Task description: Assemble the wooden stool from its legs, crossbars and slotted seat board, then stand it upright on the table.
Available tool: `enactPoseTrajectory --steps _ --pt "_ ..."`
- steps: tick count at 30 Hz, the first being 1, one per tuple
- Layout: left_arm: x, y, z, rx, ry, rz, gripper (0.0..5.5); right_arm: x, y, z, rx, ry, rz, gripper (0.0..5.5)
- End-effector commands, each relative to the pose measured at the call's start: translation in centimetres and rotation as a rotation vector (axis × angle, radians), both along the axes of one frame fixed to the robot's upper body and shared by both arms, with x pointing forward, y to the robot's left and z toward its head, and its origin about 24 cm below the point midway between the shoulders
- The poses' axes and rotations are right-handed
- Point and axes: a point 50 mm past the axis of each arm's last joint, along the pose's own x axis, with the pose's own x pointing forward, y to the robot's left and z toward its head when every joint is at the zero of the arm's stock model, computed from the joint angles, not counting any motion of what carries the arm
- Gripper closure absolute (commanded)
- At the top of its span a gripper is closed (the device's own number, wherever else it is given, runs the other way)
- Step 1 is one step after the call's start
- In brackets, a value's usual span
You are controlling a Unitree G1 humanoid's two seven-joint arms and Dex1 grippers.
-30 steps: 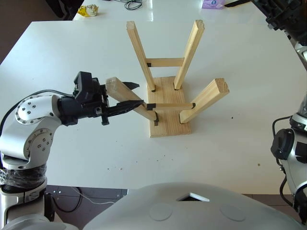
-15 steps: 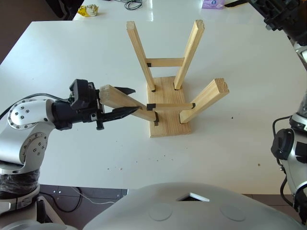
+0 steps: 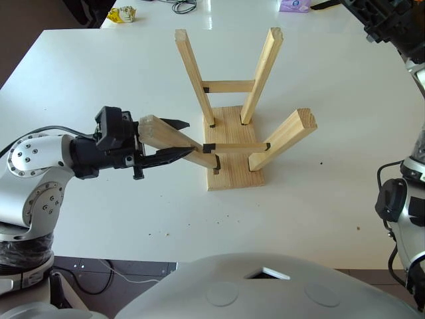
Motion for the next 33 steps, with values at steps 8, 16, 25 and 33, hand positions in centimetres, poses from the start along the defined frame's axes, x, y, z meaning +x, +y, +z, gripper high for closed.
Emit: enactPoseTrajectory --steps 8,16,25,33 --pt "0.2 0.4 0.0 0.08 -0.016 -0.028 3.45 -0.1 0.3 0.0 -0.012 -0.009 0.001 0.82" --pt "-0.1 0.2 -0.3 0.06 0.023 -0.04 3.45 -0.4 0.3 -0.1 0.01 -0.004 -0.012 0.82" --pt "-0.5 -0.2 -0.9 0.082 0.047 -0.062 3.45 -0.4 0.2 -0.2 0.04 0.001 -0.027 0.82" --pt "-0.3 0.2 -1.4 0.148 0.07 -0.105 3.45 -0.5 0.2 -0.2 0.043 0.005 -0.03 0.82"
